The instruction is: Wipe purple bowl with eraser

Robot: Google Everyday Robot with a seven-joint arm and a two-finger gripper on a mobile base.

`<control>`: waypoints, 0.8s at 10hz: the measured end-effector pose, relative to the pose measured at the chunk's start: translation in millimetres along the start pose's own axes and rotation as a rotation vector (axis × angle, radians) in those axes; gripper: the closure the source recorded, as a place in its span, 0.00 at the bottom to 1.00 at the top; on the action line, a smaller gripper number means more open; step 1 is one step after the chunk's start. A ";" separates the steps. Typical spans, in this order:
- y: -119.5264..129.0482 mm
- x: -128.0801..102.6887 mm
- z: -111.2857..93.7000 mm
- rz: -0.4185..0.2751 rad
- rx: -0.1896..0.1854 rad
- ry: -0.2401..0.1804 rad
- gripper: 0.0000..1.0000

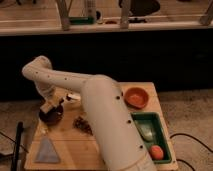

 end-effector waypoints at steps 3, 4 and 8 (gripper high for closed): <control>12.8 -7.5 4.0 -0.024 -0.015 -0.020 1.00; 24.2 -3.1 5.0 -0.020 -0.025 -0.022 1.00; 47.6 22.6 0.8 0.036 -0.020 -0.007 1.00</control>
